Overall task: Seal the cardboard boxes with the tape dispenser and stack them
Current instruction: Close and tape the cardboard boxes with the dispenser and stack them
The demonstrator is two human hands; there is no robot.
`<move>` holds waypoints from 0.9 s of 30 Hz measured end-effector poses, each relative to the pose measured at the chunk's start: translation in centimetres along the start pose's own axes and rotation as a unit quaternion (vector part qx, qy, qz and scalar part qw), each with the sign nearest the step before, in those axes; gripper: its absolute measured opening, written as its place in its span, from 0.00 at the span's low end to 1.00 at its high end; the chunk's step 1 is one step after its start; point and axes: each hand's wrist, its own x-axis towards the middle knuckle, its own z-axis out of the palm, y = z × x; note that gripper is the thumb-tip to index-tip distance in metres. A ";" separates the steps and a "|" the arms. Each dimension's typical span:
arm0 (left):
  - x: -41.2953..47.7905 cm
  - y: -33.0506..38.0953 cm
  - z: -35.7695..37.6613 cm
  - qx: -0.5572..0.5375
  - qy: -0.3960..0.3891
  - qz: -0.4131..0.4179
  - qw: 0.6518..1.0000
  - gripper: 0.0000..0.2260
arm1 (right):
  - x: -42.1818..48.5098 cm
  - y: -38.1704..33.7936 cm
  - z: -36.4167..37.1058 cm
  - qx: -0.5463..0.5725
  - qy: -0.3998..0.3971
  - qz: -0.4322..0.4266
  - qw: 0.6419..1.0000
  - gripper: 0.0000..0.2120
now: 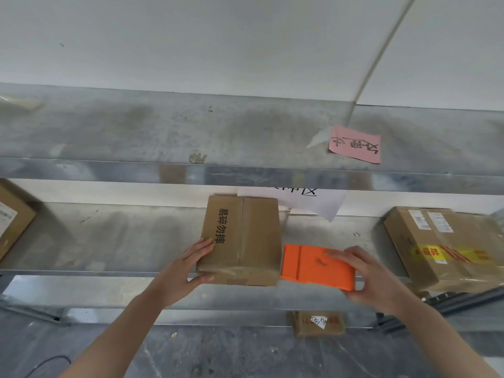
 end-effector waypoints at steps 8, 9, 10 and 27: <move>0.1 0.2 -0.3 0.056 -0.021 0.000 0.998 0.35 | -0.9 4.5 -2.5 -0.082 -0.063 0.041 0.994 0.43; 0.2 0.2 -0.4 0.063 -0.026 0.000 0.998 0.35 | -0.6 4.7 -2.2 -0.086 -0.068 0.044 0.993 0.43; 0.2 0.2 -0.5 0.070 -0.028 0.000 0.997 0.35 | -0.3 4.9 -1.9 -0.086 -0.076 0.046 0.992 0.43; -0.1 2.8 1.0 0.003 0.007 -0.063 0.998 0.31 | 5.3 5.3 3.5 -0.011 -0.126 0.061 0.990 0.38</move>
